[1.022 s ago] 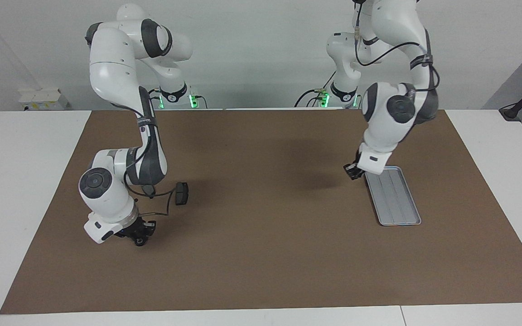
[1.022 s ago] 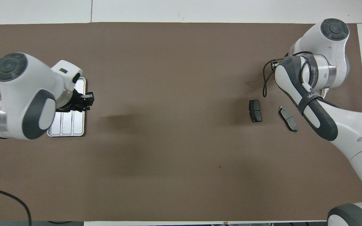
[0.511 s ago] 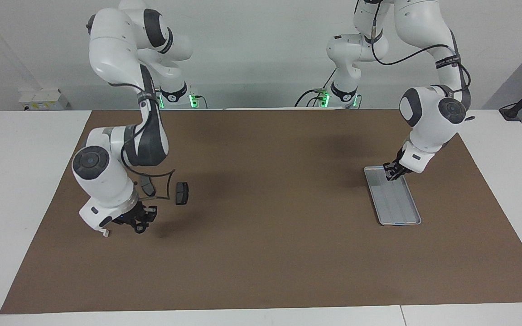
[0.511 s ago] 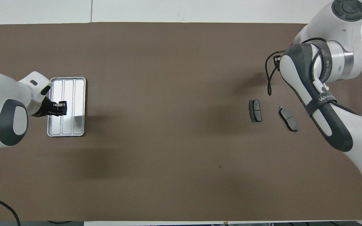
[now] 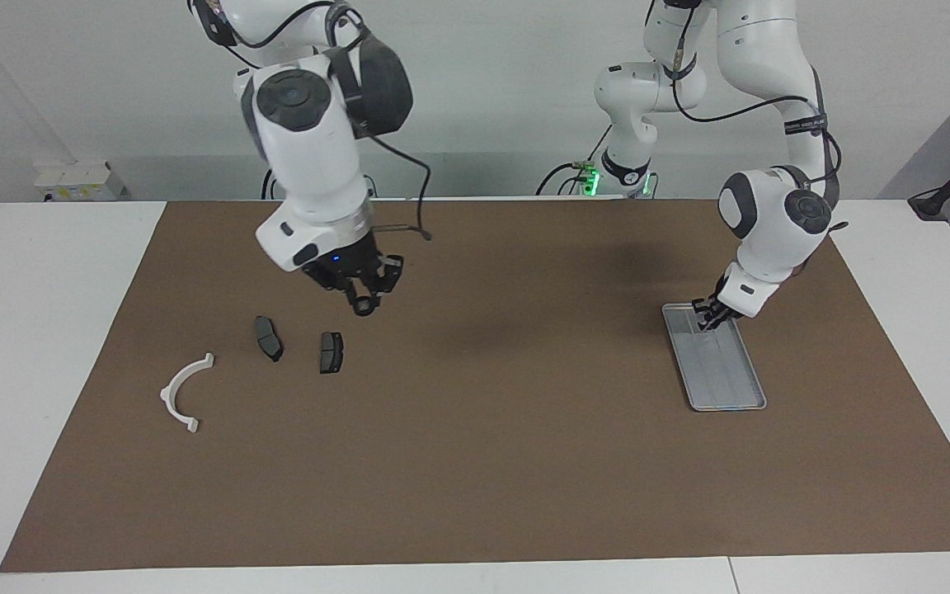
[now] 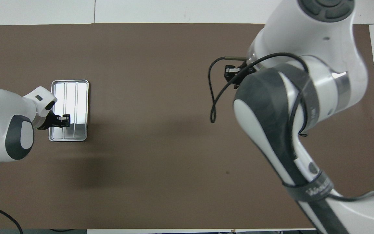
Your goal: Pick bearing gear from pile to tray
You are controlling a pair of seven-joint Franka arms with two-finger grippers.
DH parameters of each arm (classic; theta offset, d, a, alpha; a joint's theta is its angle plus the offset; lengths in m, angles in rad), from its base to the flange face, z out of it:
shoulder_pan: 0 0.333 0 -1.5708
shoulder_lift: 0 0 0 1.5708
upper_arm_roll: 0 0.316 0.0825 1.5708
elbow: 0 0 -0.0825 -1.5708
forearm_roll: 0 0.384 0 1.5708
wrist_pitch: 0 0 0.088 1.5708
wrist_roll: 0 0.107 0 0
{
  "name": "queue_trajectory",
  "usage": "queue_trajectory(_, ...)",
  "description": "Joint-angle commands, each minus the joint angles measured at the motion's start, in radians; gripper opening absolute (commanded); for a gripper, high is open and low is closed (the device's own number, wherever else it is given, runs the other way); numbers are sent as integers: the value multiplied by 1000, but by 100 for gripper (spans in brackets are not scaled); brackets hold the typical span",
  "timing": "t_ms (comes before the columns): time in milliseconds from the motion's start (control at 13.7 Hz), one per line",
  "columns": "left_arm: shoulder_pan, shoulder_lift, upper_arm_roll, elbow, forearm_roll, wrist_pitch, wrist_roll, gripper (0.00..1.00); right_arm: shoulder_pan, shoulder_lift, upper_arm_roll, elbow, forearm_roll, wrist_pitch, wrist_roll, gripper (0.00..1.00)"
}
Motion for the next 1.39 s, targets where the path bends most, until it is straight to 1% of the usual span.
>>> queue_trajectory(0, 15, -8, -12, -33, 3, 42, 15, 0, 111, 8, 0, -10, 19, 44, 276, 0)
queue_trajectory(146, 12, -5, -12, -40, 1, 56, 4, 0, 184, 31, 2, -39, 21, 122, 435, 0)
queue_trajectory(365, 6, -2, -13, -39, -8, 59, -3, 0, 247, 86, 0, -86, 19, 252, 580, 0)
queue_trajectory(511, 4, -2, -13, -40, -9, 63, -23, 0, 259, 115, 2, -120, 19, 326, 622, 0)
queue_trajectory(584, 3, -2, -13, -40, -9, 65, -28, 0, 274, 133, 0, -122, 18, 339, 632, 0)
queue_trajectory(657, 3, 0, -13, -42, -9, 65, -28, 0, 291, 170, 0, -117, 4, 357, 668, 0)
queue_trajectory(803, 3, 2, -13, -54, -9, 77, -28, 0, 323, 250, 0, -115, -13, 450, 715, 0)
queue_trajectory(1022, 1, 2, -13, -71, -9, 108, -37, 0, 327, 325, 0, -111, -11, 533, 718, 0)
queue_trajectory(1095, 1, 2, -13, -70, -9, 105, -37, 15, 327, 342, 0, -112, -11, 558, 719, 0)
queue_trajectory(1168, 1, 2, -13, -65, -9, 99, -34, 90, 330, 363, -1, -112, -13, 576, 726, 0)
queue_trajectory(1241, 1, 2, -13, -57, -8, 87, -35, 100, 331, 379, -1, -111, -16, 596, 734, 0)
queue_trajectory(1314, 1, 0, -15, -48, -8, 79, -35, 100, 331, 385, -1, -112, -27, 604, 735, 0)
